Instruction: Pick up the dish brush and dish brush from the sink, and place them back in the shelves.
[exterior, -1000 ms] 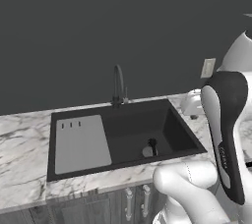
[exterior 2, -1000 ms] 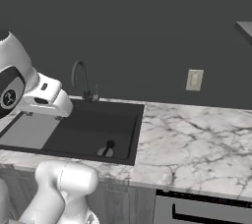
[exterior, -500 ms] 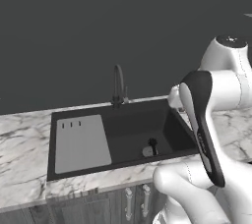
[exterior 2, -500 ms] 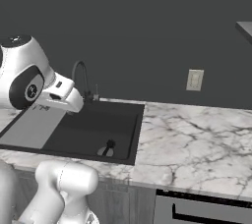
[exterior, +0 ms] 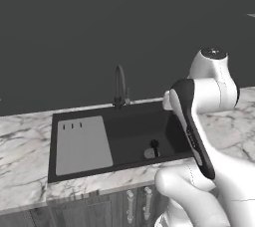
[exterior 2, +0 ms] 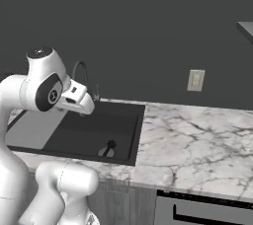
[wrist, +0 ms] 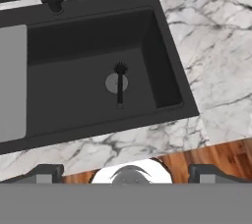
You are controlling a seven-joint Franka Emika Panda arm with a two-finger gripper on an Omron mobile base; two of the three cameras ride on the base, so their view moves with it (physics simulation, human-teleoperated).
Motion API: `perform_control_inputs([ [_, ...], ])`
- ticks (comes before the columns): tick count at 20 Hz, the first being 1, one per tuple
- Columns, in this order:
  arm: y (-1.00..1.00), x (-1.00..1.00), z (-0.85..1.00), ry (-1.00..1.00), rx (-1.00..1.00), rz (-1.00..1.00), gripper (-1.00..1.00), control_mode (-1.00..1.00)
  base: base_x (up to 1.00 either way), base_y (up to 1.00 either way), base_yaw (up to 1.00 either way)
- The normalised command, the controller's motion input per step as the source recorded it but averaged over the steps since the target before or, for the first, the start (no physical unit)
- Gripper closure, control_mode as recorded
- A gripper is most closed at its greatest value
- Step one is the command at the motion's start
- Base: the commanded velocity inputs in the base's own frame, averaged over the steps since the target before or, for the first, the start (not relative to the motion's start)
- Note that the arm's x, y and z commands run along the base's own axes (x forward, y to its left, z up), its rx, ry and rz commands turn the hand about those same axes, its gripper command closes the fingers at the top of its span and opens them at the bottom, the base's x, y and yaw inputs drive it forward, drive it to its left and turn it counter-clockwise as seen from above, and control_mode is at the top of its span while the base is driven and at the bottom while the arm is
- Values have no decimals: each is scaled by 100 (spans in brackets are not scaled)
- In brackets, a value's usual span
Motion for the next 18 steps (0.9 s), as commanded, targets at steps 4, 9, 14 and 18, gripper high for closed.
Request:
perform_control_inputs([
  [4, 0, 54, -54, 0, 0, 0, -100, -100, 0, 0, 0],
  [9, 0, 46, -54, 0, 0, 0, -100, -100, 0, 0, 0],
  [14, 0, 33, -48, -1, 0, 0, -100, -100, 0, 0, 0],
  [18, 0, 28, -48, -1, 0, 0, -100, -100, 0, 0, 0],
])
